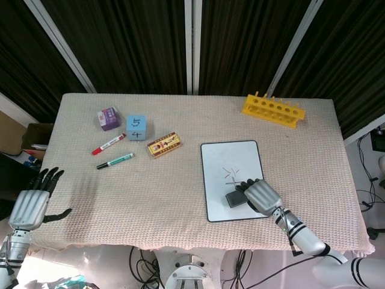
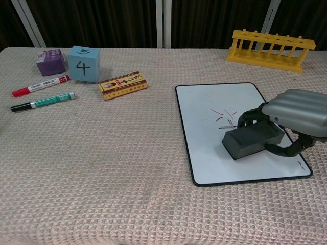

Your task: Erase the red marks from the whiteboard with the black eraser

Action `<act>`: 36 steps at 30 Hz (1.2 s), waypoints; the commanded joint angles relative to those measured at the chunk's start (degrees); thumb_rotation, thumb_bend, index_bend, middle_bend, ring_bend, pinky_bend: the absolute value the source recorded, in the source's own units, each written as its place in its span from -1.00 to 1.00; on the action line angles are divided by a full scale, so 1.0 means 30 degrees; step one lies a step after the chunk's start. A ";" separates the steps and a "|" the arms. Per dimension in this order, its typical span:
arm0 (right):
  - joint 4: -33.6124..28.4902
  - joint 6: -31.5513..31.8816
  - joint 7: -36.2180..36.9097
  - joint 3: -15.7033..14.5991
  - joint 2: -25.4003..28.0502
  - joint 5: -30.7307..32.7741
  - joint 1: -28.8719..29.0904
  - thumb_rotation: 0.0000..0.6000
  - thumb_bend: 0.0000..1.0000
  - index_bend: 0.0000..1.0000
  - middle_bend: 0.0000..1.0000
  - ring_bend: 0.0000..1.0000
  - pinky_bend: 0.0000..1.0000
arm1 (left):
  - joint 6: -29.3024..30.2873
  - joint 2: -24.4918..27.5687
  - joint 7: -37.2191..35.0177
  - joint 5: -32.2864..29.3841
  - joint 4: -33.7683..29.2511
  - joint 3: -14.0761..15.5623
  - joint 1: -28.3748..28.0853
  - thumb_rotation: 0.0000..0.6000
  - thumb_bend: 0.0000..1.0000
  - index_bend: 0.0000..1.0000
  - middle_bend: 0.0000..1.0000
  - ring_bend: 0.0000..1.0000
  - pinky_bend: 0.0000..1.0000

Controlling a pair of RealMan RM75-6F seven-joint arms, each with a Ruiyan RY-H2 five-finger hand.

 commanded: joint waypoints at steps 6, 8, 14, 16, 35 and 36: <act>0.1392 -0.0312 -0.0414 0.0929 -0.1239 0.0181 0.0051 1.00 -0.12 0.27 0.09 -0.15 0.01 | -0.0058 0.0061 -0.0182 -0.0059 0.0122 0.0019 0.0019 0.57 -0.75 -0.83 -0.90 -0.97 -0.66; 0.1846 -0.0428 -0.0426 0.1234 -0.1632 0.0324 0.0116 1.00 -0.12 0.27 0.09 -0.15 0.01 | -0.0038 0.0093 -0.0231 -0.0056 0.0168 0.0031 0.0040 0.57 -0.75 -0.83 -0.90 -0.97 -0.66; 0.3317 -0.1138 -0.0508 0.2178 -0.2612 0.1027 0.0551 1.00 -0.12 0.27 0.09 -0.15 0.01 | 0.0025 0.0120 -0.0448 -0.0100 0.0362 0.0023 0.0104 0.56 -0.75 -0.83 -0.90 -0.97 -0.66; 0.3799 -0.1452 -0.0580 0.2538 -0.2976 0.1407 0.0746 1.00 -0.12 0.27 0.09 -0.15 0.01 | 0.0057 0.0144 -0.0536 -0.0098 0.0430 0.0029 0.0133 0.57 -0.75 -0.83 -0.90 -0.97 -0.66; 0.7848 -0.2554 -0.1604 0.5077 -0.6490 0.2874 0.2954 1.00 -0.12 0.27 0.09 -0.15 0.01 | -0.0356 -0.0009 -0.1805 -0.0547 0.1652 0.0061 0.0262 0.56 -0.75 -0.83 -0.90 -0.97 -0.66; 0.7979 -0.2610 -0.1714 0.5136 -0.6609 0.2983 0.3025 1.00 -0.12 0.27 0.09 -0.15 0.01 | -0.0365 -0.0029 -0.1827 -0.0524 0.1707 0.0076 0.0262 0.56 -0.75 -0.83 -0.90 -0.97 -0.66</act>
